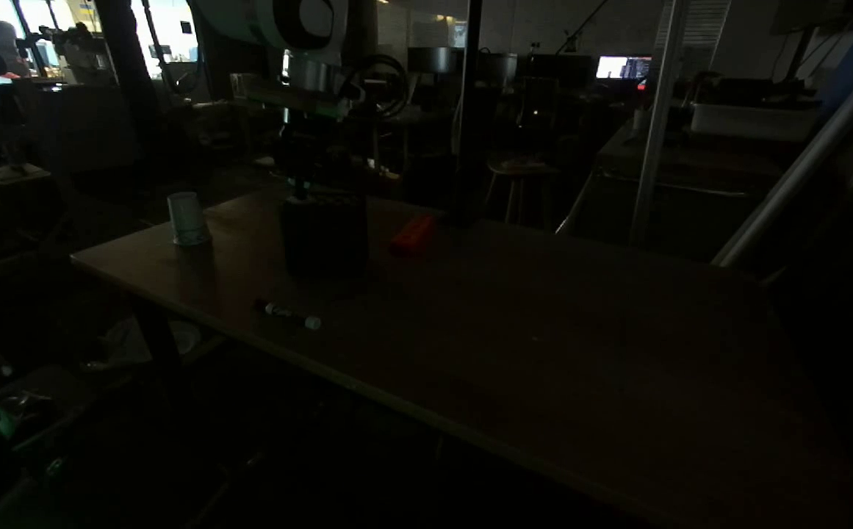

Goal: Pick up the cloth and put it in the box

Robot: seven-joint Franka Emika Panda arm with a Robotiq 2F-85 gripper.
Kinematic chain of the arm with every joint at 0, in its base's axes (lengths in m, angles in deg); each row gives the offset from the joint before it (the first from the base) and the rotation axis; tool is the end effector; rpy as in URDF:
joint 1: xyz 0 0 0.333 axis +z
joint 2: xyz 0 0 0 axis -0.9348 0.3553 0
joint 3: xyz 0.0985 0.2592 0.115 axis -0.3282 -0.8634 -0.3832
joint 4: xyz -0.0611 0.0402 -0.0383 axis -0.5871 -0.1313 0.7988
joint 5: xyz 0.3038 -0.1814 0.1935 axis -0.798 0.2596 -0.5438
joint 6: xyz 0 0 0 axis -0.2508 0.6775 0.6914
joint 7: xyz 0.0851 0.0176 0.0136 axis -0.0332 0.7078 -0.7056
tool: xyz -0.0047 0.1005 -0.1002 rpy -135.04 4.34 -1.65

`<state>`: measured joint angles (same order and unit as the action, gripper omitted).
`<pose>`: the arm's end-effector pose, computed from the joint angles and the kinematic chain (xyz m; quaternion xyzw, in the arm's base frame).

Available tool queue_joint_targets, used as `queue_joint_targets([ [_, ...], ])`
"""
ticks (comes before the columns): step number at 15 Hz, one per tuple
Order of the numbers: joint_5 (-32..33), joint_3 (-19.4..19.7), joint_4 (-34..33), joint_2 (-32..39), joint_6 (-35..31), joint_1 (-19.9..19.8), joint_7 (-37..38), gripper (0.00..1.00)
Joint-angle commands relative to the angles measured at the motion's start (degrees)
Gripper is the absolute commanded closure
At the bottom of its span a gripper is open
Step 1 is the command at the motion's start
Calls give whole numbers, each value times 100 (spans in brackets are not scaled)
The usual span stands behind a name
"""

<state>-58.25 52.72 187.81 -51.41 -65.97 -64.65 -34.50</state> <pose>0.5763 0.1269 0.2681 -0.9737 -0.2069 0.0719 0.0626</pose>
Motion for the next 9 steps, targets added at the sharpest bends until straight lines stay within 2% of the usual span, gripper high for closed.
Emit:
queue_joint_targets([
  [1, -7, -15, -114, 125, 10, -52, -120, 100],
  [9, -58, -32, -250, 427, 62, -104, -160, 100],
])
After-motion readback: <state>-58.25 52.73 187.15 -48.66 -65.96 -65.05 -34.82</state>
